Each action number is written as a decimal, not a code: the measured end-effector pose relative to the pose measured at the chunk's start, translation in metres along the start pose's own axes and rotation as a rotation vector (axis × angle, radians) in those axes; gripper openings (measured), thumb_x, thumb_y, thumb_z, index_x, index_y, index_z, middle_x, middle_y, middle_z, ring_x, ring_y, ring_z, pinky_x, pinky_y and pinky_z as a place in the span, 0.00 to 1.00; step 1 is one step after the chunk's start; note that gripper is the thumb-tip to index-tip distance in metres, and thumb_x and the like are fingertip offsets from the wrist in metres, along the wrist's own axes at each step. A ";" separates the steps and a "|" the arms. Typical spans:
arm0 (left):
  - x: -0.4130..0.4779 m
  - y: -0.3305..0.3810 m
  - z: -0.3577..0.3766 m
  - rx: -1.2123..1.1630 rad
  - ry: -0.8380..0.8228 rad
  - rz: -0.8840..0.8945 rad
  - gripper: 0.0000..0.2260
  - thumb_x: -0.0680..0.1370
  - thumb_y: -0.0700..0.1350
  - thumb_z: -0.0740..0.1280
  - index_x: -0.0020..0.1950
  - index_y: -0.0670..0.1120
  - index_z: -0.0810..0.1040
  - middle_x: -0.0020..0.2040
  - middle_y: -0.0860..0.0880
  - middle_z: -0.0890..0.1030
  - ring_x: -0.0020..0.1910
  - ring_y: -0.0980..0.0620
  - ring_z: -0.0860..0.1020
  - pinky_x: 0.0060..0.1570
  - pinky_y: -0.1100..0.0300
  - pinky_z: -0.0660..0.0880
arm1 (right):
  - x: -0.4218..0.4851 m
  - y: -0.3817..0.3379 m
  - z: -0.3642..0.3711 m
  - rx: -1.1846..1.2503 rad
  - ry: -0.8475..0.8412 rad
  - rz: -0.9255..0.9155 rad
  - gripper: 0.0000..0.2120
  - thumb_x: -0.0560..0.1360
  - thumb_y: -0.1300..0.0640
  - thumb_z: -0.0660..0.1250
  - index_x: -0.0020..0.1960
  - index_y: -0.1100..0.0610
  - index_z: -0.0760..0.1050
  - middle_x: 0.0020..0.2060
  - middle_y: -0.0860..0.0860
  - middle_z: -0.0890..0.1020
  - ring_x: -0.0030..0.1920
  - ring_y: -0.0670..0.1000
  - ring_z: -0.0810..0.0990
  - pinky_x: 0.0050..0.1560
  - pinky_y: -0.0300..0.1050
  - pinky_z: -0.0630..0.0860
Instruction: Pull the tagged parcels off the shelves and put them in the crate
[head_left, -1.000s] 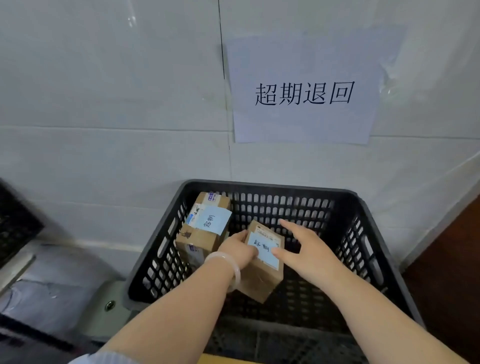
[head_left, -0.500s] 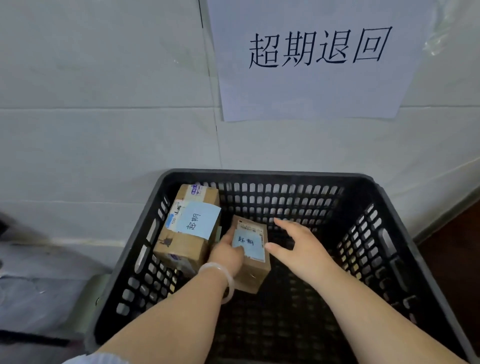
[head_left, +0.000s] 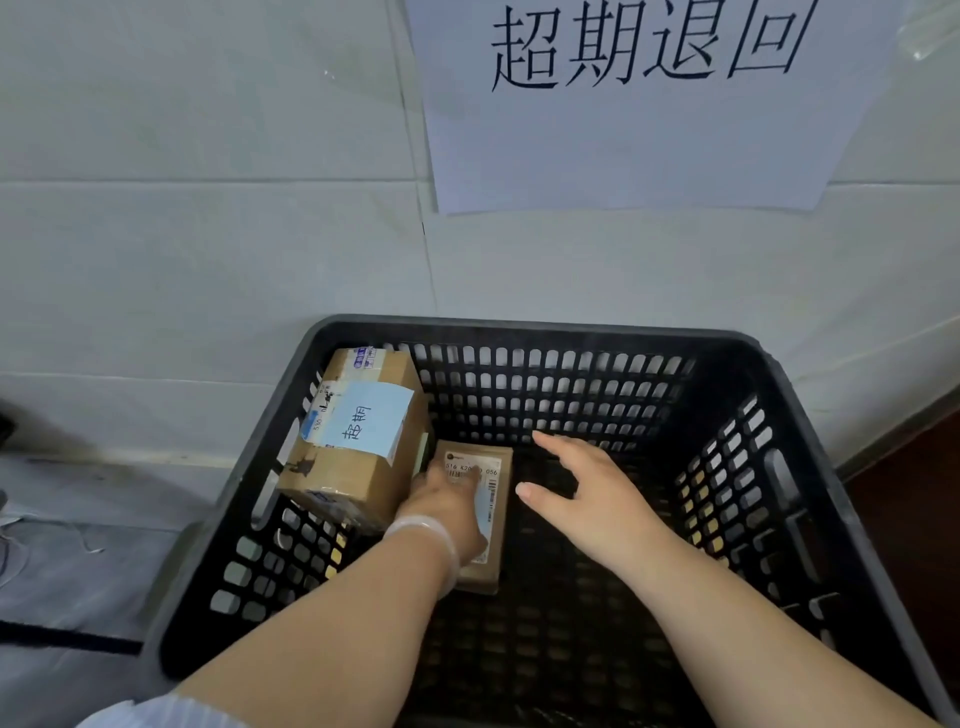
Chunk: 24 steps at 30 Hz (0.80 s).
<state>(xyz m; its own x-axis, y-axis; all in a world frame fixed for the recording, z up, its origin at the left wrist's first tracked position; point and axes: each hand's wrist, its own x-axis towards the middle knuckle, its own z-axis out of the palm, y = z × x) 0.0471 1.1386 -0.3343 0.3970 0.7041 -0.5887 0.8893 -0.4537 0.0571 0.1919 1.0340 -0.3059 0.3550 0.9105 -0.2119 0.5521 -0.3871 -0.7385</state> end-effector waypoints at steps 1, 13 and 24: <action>-0.004 0.005 -0.001 0.109 -0.015 0.047 0.39 0.76 0.50 0.69 0.80 0.56 0.49 0.78 0.42 0.48 0.75 0.39 0.54 0.71 0.44 0.65 | 0.000 -0.001 0.000 0.001 -0.007 -0.008 0.33 0.73 0.39 0.68 0.75 0.37 0.59 0.76 0.43 0.59 0.75 0.43 0.56 0.73 0.52 0.64; 0.012 0.019 0.002 0.543 -0.078 0.167 0.41 0.75 0.50 0.70 0.80 0.51 0.48 0.78 0.41 0.50 0.74 0.36 0.56 0.66 0.38 0.65 | -0.001 -0.001 -0.001 0.008 -0.014 -0.053 0.32 0.73 0.38 0.67 0.74 0.36 0.59 0.75 0.41 0.59 0.74 0.42 0.56 0.73 0.51 0.64; -0.003 0.010 -0.020 0.348 0.025 0.197 0.41 0.76 0.50 0.70 0.80 0.55 0.45 0.81 0.44 0.45 0.79 0.40 0.48 0.73 0.41 0.59 | -0.001 0.000 -0.003 -0.161 0.003 -0.122 0.35 0.72 0.36 0.66 0.75 0.37 0.57 0.76 0.39 0.59 0.75 0.42 0.54 0.74 0.46 0.56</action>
<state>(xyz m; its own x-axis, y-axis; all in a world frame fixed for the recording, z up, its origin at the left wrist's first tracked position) 0.0590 1.1431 -0.3163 0.5612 0.5967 -0.5736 0.6674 -0.7361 -0.1128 0.1937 1.0323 -0.3042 0.2796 0.9519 -0.1250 0.7046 -0.2919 -0.6469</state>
